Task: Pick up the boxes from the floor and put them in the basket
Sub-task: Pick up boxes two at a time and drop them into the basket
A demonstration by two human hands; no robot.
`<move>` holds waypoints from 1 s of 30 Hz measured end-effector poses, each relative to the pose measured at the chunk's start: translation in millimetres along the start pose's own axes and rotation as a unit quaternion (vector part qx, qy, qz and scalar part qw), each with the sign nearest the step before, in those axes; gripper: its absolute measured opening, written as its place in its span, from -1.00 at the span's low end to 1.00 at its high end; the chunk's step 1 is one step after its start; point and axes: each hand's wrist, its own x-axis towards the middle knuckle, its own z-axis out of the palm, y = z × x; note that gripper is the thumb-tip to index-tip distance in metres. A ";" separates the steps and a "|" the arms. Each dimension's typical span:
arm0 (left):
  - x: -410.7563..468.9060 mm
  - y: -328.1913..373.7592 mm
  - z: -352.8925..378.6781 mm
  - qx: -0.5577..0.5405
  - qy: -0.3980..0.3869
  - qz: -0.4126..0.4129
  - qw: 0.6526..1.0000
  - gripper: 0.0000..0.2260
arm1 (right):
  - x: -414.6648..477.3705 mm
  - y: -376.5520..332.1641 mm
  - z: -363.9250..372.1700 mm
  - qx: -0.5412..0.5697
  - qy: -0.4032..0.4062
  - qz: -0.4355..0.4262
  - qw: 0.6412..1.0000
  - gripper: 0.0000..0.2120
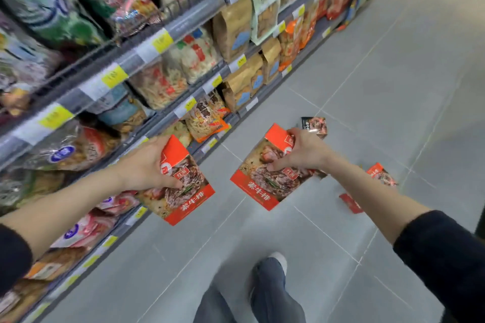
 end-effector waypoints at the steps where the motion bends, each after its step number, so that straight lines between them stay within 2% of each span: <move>1: -22.2 -6.0 -14.4 -0.011 0.003 -0.019 1.000 0.02 | -8.8 -26.5 -1.4 -0.020 0.001 -0.018 1.000 -0.25; 6: -138.6 -43.9 -56.8 -0.072 0.057 -0.102 0.991 -0.01 | -49.4 -146.7 10.6 -0.107 -0.026 -0.113 0.987 -0.10; 11: -273.4 -85.0 -74.0 -0.164 0.127 -0.210 0.956 0.03 | -93.9 -252.9 51.1 -0.174 -0.080 -0.224 0.956 -0.16; 14: -334.5 -97.2 -72.4 -0.171 0.158 -0.265 0.936 0.07 | -113.2 -297.6 77.3 -0.194 -0.122 -0.277 0.933 -0.20; 18: -435.9 -103.7 -50.2 -0.202 0.228 -0.363 0.881 0.04 | -152.1 -366.4 132.0 -0.257 -0.183 -0.368 0.874 -0.21; 25: -606.2 -80.1 37.8 -0.243 0.299 -0.523 0.761 0.02 | -263.8 -448.0 252.7 -0.331 -0.267 -0.525 0.737 -0.11; 30: -714.6 -46.7 116.6 -0.284 0.326 -0.622 0.653 -0.05 | -375.1 -466.5 349.3 -0.364 -0.339 -0.590 0.636 -0.24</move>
